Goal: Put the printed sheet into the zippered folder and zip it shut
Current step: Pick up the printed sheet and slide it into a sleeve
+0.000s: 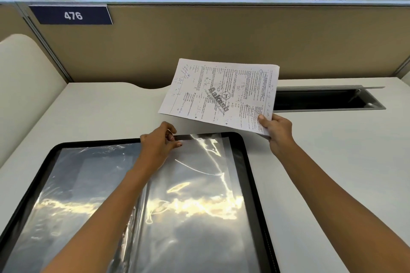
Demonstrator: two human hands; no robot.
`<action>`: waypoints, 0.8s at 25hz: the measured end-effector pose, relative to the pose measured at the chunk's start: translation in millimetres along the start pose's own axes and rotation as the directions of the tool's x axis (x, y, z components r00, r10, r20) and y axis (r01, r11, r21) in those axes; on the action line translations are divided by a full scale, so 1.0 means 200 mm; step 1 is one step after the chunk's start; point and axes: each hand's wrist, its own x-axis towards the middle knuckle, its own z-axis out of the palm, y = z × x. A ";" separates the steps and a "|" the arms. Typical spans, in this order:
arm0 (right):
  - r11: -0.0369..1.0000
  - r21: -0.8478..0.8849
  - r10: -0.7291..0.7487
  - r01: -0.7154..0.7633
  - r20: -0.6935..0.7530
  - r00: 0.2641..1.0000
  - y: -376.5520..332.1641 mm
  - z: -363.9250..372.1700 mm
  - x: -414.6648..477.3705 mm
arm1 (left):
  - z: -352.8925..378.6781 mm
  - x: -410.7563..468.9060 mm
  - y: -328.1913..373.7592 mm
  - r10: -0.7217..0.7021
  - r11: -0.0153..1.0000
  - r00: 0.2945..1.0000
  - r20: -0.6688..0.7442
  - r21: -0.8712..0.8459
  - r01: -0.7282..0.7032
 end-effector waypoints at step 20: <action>0.950 -0.271 -0.123 0.157 0.141 0.982 -0.23 0.17 0.25 | 0.01 -0.05 0.02 0.199 0.973 0.974 -0.108 0.142 -0.183</action>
